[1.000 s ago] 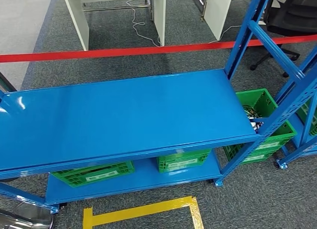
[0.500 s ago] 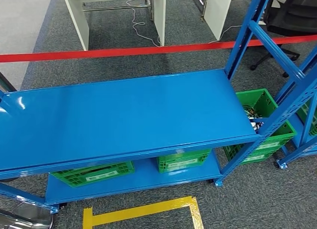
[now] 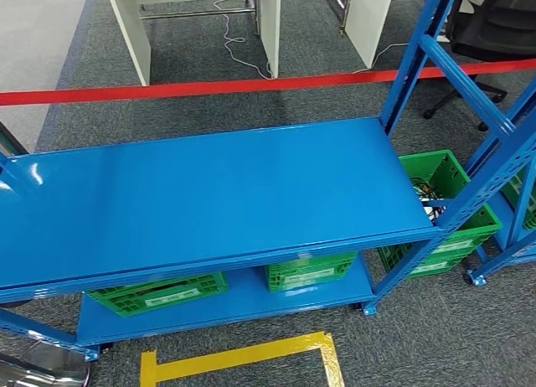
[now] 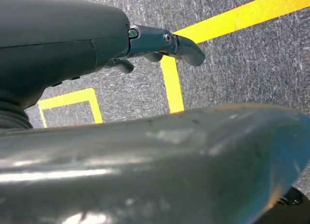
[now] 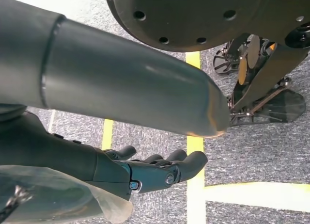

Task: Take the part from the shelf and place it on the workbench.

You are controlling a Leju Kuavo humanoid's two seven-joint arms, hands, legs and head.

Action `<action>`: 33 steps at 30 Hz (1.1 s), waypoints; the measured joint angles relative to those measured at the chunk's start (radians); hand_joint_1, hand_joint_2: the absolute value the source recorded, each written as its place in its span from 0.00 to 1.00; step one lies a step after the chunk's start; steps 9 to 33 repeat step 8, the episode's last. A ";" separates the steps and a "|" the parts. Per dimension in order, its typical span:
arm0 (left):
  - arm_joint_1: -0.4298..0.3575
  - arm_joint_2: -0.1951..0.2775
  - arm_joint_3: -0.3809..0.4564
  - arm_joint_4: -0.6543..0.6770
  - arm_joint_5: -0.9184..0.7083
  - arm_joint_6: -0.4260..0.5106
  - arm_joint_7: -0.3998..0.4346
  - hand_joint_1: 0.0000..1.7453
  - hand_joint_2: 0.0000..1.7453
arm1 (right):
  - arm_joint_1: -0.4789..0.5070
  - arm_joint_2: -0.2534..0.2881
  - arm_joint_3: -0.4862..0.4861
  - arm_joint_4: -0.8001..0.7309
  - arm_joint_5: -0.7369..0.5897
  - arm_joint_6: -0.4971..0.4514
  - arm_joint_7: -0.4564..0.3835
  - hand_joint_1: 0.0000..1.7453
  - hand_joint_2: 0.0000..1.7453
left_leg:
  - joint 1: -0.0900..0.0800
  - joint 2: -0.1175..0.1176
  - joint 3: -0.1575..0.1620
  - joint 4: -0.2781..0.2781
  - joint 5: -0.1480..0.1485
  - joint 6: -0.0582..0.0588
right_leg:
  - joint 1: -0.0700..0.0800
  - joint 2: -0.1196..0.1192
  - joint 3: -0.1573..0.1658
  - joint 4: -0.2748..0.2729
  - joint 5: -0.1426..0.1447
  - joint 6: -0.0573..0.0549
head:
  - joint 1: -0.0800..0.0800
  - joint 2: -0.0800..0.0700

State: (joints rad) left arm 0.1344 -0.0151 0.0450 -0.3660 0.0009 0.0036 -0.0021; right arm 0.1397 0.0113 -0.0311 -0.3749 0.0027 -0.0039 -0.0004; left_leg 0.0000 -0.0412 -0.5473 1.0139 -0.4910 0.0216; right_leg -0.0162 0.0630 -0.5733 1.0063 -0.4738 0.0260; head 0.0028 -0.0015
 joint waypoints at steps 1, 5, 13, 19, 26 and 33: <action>0.000 0.001 -0.005 -0.001 0.000 0.000 0.000 0.00 0.00 | 0.001 0.000 0.001 -0.001 0.000 0.000 0.000 0.00 0.00 | 0.000 0.000 0.000 0.000 0.000 0.000 | 0.000 0.000 0.000 0.000 0.000 0.000 | 0.000 0.000; 0.001 0.003 -0.015 -0.003 0.000 0.000 0.000 0.00 0.00 | 0.002 -0.002 0.005 -0.003 0.000 0.000 0.000 0.00 0.00 | 0.000 0.000 0.000 0.000 0.000 0.000 | 0.000 0.000 0.000 0.000 0.000 0.000 | 0.000 0.000; 0.001 0.003 -0.018 -0.003 0.000 0.000 0.000 0.00 0.00 | 0.002 -0.002 0.006 -0.004 0.000 0.000 0.000 0.00 0.00 | 0.000 0.000 0.000 0.000 0.000 0.000 | 0.000 0.000 0.000 0.000 0.000 0.000 | 0.000 0.000; 0.001 0.003 -0.018 -0.003 0.000 0.000 0.000 0.00 0.00 | 0.002 -0.002 0.006 -0.004 0.000 0.000 0.000 0.00 0.00 | 0.000 0.000 0.000 0.000 0.000 0.000 | 0.000 0.000 0.000 0.000 0.000 0.000 | 0.000 0.000; 0.001 0.003 -0.018 -0.003 0.000 0.000 0.000 0.00 0.00 | 0.002 -0.002 0.006 -0.004 0.000 0.000 0.000 0.00 0.00 | 0.000 0.000 0.000 0.000 0.000 0.000 | 0.000 0.000 0.000 0.000 0.000 0.000 | 0.000 0.000; 0.001 0.003 -0.018 -0.003 0.000 0.000 0.000 0.00 0.00 | 0.002 -0.002 0.006 -0.004 0.000 0.000 0.000 0.00 0.00 | 0.000 0.000 0.000 0.000 0.000 0.000 | 0.000 0.000 0.000 0.000 0.000 0.000 | 0.000 0.000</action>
